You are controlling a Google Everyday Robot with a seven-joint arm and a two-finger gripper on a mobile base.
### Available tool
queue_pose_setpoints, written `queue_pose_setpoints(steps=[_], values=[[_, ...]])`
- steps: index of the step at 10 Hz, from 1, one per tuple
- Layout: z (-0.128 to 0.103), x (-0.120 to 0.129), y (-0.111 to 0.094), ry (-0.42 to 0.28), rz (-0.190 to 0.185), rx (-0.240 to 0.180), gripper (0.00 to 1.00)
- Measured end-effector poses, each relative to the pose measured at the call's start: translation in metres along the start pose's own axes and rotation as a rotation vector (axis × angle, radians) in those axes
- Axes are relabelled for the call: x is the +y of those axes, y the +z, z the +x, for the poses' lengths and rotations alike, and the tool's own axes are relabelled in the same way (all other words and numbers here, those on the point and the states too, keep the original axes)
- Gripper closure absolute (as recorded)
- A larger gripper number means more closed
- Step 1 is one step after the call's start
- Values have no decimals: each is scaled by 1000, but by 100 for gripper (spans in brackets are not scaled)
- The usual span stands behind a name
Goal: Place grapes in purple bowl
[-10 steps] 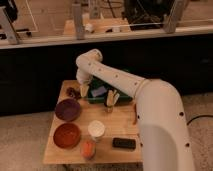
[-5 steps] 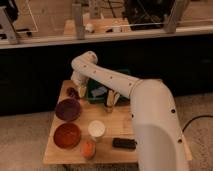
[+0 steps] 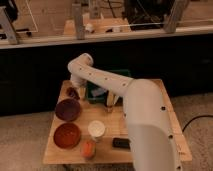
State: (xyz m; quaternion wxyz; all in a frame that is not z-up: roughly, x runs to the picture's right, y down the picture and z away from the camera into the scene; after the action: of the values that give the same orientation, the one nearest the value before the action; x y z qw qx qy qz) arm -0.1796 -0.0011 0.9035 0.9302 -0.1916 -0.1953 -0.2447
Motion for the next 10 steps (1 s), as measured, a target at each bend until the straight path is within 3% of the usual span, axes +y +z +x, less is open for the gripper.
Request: queue_pose_setpoints(steps=[3, 5, 7, 10], values=[[3, 1, 0, 5, -1, 3, 20], [5, 3, 10, 18, -29, 60, 20], [7, 5, 27, 15, -56, 144, 20], [19, 8, 38, 16, -66, 180, 20]])
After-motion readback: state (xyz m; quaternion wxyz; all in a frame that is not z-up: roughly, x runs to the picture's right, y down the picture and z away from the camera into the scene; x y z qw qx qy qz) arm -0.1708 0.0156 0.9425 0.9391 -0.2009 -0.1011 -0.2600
